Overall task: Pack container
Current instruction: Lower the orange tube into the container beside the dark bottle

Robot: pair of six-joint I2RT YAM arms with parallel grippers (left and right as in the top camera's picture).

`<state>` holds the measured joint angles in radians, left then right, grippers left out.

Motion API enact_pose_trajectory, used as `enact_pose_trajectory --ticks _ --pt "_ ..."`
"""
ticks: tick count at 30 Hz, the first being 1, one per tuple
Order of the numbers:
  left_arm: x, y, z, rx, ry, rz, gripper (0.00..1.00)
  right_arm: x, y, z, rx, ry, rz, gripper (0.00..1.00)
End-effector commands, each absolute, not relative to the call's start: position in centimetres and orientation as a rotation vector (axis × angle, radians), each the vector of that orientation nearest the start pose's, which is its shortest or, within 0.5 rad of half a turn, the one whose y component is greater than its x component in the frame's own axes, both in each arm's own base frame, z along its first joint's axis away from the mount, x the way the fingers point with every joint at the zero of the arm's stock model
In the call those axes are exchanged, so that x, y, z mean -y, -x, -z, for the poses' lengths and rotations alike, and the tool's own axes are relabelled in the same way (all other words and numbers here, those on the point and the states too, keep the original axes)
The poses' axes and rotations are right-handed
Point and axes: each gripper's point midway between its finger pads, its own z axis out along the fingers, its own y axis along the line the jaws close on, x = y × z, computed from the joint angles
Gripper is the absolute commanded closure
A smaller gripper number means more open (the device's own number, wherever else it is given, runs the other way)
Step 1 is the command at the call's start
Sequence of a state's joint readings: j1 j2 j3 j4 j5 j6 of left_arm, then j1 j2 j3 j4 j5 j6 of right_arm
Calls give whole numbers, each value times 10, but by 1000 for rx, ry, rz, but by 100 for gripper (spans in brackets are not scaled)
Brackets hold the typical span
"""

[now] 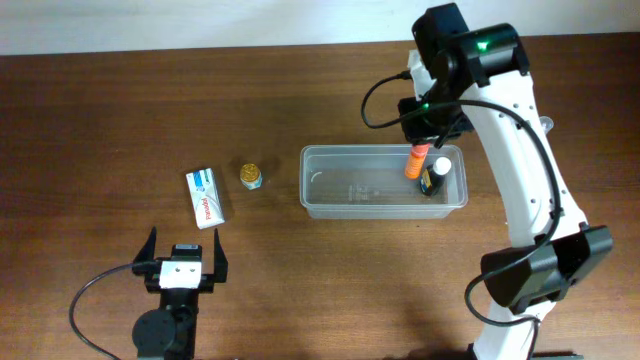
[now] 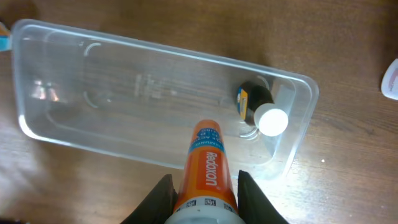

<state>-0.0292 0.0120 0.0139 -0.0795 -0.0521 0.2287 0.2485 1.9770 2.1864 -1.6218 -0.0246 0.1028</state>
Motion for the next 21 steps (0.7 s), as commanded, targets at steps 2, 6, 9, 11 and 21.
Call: enact_pose_trajectory --ticks 2,6,9,11,21 --pt "-1 -246 -157 -1642 -186 -200 1 -93 -375 -218 -2972 196 -31 75" --pt "-2 -246 -157 -1642 -186 -200 1 -95 -383 -201 -2967 195 -33 74" --pt "-1 -246 -157 -1641 -186 -200 1 -96 -387 -189 -2965 183 -34 74" --pt "-2 -246 -157 -1642 -185 -200 1 -96 -389 -184 -2966 182 -33 74" --pt "-1 -246 -157 -1642 -186 -200 0 -80 -393 -158 -2994 109 -63 75"
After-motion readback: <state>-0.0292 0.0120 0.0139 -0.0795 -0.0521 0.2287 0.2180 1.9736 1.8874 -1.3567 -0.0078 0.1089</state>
